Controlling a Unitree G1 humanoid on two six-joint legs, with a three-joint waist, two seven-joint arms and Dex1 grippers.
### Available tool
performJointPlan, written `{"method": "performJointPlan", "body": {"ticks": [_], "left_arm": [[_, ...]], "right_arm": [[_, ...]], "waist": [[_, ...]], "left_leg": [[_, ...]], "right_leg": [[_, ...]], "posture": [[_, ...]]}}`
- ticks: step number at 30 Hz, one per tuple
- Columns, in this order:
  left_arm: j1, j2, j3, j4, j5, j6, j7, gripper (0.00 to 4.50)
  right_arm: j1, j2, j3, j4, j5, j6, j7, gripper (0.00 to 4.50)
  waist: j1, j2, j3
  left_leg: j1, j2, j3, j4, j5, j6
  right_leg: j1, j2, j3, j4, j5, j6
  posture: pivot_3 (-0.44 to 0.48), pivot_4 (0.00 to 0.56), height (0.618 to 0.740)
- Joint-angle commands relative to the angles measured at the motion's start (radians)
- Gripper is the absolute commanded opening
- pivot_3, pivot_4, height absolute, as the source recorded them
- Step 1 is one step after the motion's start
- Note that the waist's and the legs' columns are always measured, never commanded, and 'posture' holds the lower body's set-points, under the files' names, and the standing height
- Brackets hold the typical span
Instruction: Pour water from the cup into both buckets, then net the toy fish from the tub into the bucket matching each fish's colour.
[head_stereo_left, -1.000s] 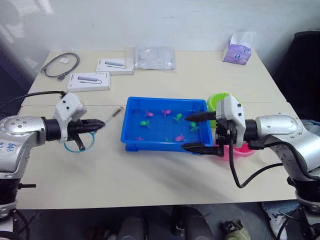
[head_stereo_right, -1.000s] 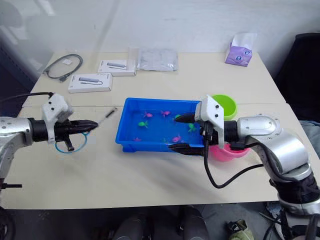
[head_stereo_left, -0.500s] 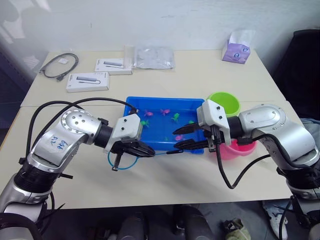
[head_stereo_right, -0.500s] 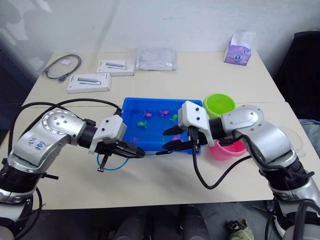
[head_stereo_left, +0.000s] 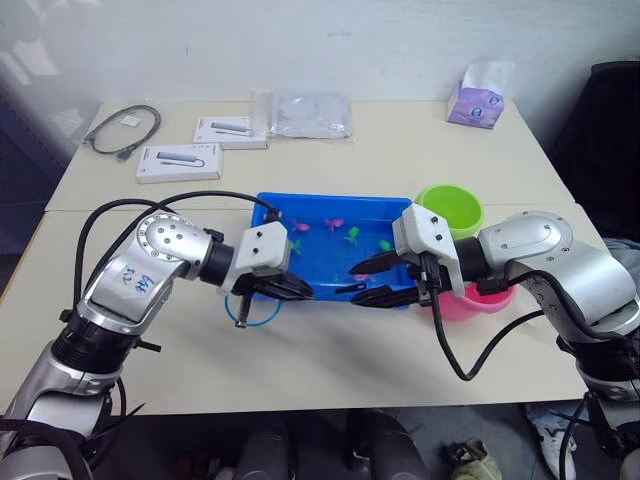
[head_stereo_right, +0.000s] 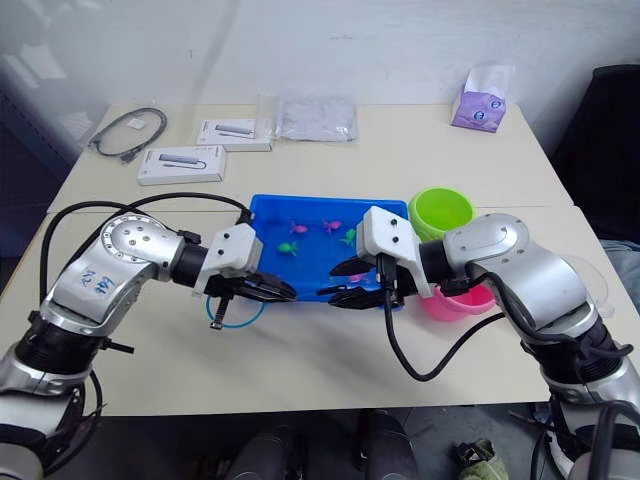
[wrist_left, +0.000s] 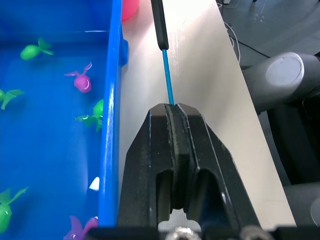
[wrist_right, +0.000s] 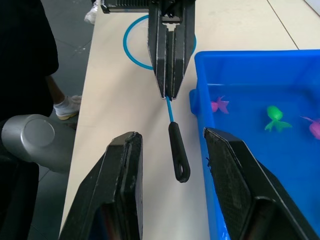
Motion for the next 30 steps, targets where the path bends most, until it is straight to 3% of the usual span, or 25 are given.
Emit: {"method": "performJointPlan", "body": {"ticks": [1, 4, 7, 9, 10, 23, 26, 29, 30], "left_arm": [[-0.023, -0.007, 0.026, -0.038, -0.011, 0.002, -0.001, 0.0], [-0.027, -0.011, 0.027, -0.046, -0.013, 0.011, -0.003, 0.0], [-0.032, -0.021, 0.028, -0.05, -0.02, 0.022, 0.001, 0.0], [-0.036, -0.029, 0.032, -0.053, -0.029, 0.036, 0.005, 0.0], [-0.039, -0.034, 0.035, -0.054, -0.034, 0.043, 0.007, 0.0], [-0.042, -0.064, 0.058, -0.061, -0.042, 0.082, 0.011, 0.0], [-0.04, -0.067, 0.057, -0.063, -0.041, 0.077, 0.012, 0.0], [-0.038, -0.069, 0.056, -0.07, -0.044, 0.073, 0.013, 0.0], [-0.039, -0.069, 0.055, -0.074, -0.045, 0.073, 0.013, 0.0]], "right_arm": [[-0.004, 0.004, -0.007, -0.003, -0.01, -0.002, -0.009, 2.14], [-0.005, 0.007, -0.003, 0.001, -0.013, -0.004, -0.011, 2.14], [-0.005, 0.009, 0.002, 0.003, -0.022, -0.011, -0.01, 1.21], [-0.004, 0.008, 0.008, 0.003, -0.038, -0.025, -0.005, 0.22], [-0.001, 0.005, 0.014, 0.004, -0.05, -0.039, -0.001, 0.04], [0.02, -0.006, 0.005, -0.001, -0.072, -0.062, 0.025, 0.04], [0.014, -0.004, 0.0, -0.005, -0.063, -0.048, 0.027, 1.15], [0.009, 0.001, 0.002, -0.003, -0.073, -0.051, 0.024, 2.59], [0.008, 0.002, 0.004, -0.001, -0.074, -0.052, 0.024, 2.59]], "waist": [[0.0, 0.0, 0.0], [-0.001, 0.0, 0.0], [-0.002, 0.0, 0.0], [-0.002, 0.0, 0.0], [-0.002, 0.0, 0.0], [0.0, 0.0, 0.0], [0.001, 0.0, 0.0], [0.002, 0.0, 0.0], [0.002, 0.0, 0.0]], "left_leg": [[0.0, 0.0, 0.0, 0.0, 0.0, 0.0], [0.0, 0.0, 0.0, 0.0, 0.0, 0.0], [0.0, 0.0, 0.0, 0.0, 0.0, 0.0], [0.0, 0.0, 0.0, 0.0, 0.0, 0.0], [0.0, 0.0, 0.0, 0.0, 0.0, 0.0], [0.0, 0.0, 0.0, 0.001, 0.0, 0.0], [-0.001, 0.0, -0.001, 0.001, 0.0, 0.0], [-0.001, 0.0, -0.001, 0.002, 0.0, 0.0], [-0.001, 0.0, -0.001, 0.002, 0.0, 0.0]], "right_leg": [[0.0, 0.0, 0.0, 0.0, 0.0, 0.0], [0.0, 0.0, 0.0, 0.0, 0.0, 0.0], [0.0, 0.0, 0.0, 0.0, 0.0, 0.0], [0.0, 0.0, 0.0, 0.0, 0.0, 0.0], [0.0, 0.0, 0.0, 0.0, 0.0, 0.0], [0.0, 0.0, -0.001, 0.0, 0.0, 0.0], [0.0, 0.0, -0.001, 0.0, 0.0, 0.0], [0.0, 0.0, -0.001, 0.0, 0.0, 0.0], [0.0, 0.0, -0.001, 0.0, 0.0, 0.0]], "posture": [[0.0, 0.15, 0.74], [0.0, 0.15, 0.74], [0.0, 0.15, 0.74], [0.0, 0.15, 0.74], [0.0, 0.15, 0.74], [0.0, 0.15, 0.74], [0.0, 0.15, 0.74], [0.0, 0.15, 0.74], [0.0, 0.15, 0.74]]}}
